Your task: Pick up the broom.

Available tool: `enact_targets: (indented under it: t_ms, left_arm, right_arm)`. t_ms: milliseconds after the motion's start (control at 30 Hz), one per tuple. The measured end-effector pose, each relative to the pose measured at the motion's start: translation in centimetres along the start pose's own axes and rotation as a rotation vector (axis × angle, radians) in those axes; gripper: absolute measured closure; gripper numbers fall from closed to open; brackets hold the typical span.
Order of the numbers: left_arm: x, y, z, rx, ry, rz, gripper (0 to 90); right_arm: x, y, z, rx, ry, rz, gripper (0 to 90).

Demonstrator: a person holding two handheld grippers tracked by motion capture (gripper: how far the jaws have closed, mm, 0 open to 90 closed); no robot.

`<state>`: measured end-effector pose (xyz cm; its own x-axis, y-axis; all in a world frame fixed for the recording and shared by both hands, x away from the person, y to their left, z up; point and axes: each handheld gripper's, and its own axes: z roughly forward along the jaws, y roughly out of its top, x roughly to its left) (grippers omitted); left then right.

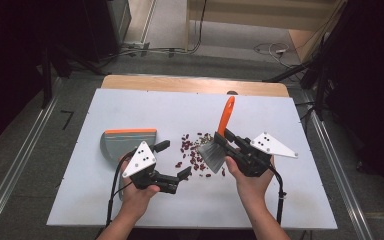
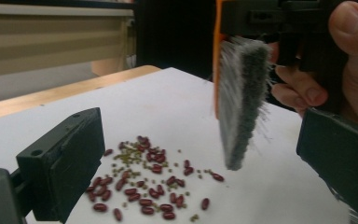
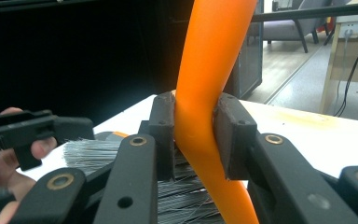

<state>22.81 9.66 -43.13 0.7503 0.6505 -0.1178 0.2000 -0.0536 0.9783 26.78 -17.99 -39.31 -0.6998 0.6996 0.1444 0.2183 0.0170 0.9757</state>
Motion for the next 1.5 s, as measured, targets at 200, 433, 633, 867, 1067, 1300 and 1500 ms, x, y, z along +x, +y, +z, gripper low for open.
enact_targets:
  t_ms: [200, 433, 633, 867, 1067, 1300, 1500]
  left_arm:
    - [-1.0, 0.1, 0.8, 0.027, -0.023, -0.001, 3.1]
    - [-2.0, -0.3, 2.1, 0.074, -0.031, -0.006, 8.5]
    - [-2.6, -0.5, 2.7, 0.097, 0.014, -0.016, 22.4]
    - [-2.9, -0.5, 3.0, 0.117, 0.009, -0.041, 48.4]
    - [-2.8, -0.3, 3.0, 0.128, 0.016, -0.070, 69.9]
    - [-2.6, -0.3, 2.8, 0.137, 0.016, -0.059, 83.1]
    - [-2.1, -0.1, 2.3, 0.143, 0.008, -0.036, 85.2]
  right_arm:
    - [1.1, -0.1, 0.2, 0.000, 0.007, -0.014, 69.0]
    - [2.2, -0.5, 0.7, 0.011, 0.022, -0.025, 69.0]
    - [3.4, -0.7, 1.0, 0.010, 0.035, -0.040, 68.9]
    - [4.4, -0.8, 1.0, 0.002, 0.041, -0.046, 68.9]
    - [4.6, -0.7, 0.8, -0.014, 0.032, -0.040, 68.9]
    - [4.7, -0.8, 0.8, -0.016, 0.030, -0.045, 68.8]
    - [4.4, -0.5, 1.1, -0.006, 0.084, -0.038, 64.5]
